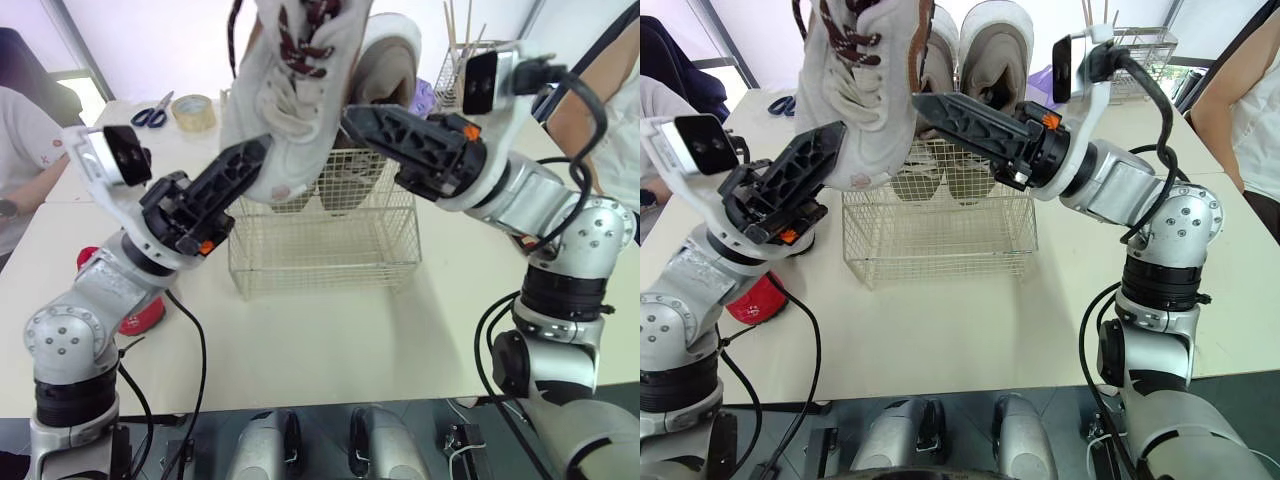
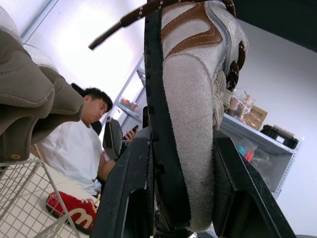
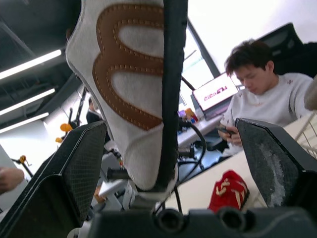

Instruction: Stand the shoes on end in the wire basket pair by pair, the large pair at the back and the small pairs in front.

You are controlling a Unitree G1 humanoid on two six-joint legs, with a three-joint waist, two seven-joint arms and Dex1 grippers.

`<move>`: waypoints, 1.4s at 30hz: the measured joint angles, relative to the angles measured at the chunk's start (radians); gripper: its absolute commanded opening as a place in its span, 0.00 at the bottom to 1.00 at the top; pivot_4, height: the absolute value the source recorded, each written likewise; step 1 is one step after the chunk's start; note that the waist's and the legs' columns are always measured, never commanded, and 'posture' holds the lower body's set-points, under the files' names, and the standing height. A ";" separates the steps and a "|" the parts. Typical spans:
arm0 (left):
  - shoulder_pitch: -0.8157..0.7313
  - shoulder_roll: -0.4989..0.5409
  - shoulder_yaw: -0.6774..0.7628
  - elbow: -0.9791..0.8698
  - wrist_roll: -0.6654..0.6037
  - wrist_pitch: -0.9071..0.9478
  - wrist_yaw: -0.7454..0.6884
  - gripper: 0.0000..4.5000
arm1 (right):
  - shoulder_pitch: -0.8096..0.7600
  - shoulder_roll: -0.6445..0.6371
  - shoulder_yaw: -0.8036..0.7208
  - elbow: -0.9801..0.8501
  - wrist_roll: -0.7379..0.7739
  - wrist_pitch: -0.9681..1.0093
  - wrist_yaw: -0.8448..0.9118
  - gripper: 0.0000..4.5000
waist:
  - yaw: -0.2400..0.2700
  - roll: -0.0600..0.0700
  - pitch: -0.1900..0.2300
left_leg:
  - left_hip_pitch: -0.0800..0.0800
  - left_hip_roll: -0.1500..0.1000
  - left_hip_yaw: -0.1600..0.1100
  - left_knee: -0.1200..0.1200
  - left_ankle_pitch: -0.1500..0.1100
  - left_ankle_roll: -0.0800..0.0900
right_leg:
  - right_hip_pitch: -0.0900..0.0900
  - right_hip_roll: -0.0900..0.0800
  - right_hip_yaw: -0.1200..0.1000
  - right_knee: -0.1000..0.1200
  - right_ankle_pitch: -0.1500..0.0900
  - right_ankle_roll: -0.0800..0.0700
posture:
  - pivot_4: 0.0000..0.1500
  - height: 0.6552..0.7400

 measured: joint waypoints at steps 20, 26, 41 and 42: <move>0.016 -0.053 -0.032 0.017 0.091 0.005 -0.014 0.35 | -0.044 0.030 0.066 0.002 -0.101 -0.088 0.022 0.07 | 0.000 0.000 0.000 | 0.000 0.000 0.000 0.000 0.000 0.000 | 0.000 0.000 0.000 -0.001 0.000 0.000 | 1.00 1.00; 0.010 -0.001 -0.027 0.022 0.093 0.029 -0.002 0.70 | -0.044 0.002 0.072 -0.045 -0.196 -0.161 0.149 0.07 | -0.001 0.000 0.000 | 0.000 0.000 0.000 -0.001 0.000 0.000 | 0.000 0.000 0.000 -0.002 0.000 0.000 | 1.00 1.00; 0.200 0.496 0.201 -0.185 0.147 0.193 0.016 0.70 | -0.147 -0.260 0.239 0.529 -0.889 -0.714 0.930 0.07 | -0.004 0.000 0.002 | -0.001 0.002 0.002 -0.003 0.000 -0.001 | -0.002 -0.001 0.001 -0.005 0.000 0.000 | 1.00 1.00; 0.201 0.498 0.202 -0.194 0.145 0.191 0.036 0.70 | -0.149 -0.253 0.239 0.555 -0.907 -0.737 0.946 0.07 | -0.005 0.000 0.002 | -0.001 0.002 0.002 -0.003 0.000 -0.001 | -0.002 -0.001 0.001 -0.005 0.000 0.000 | 1.00 1.00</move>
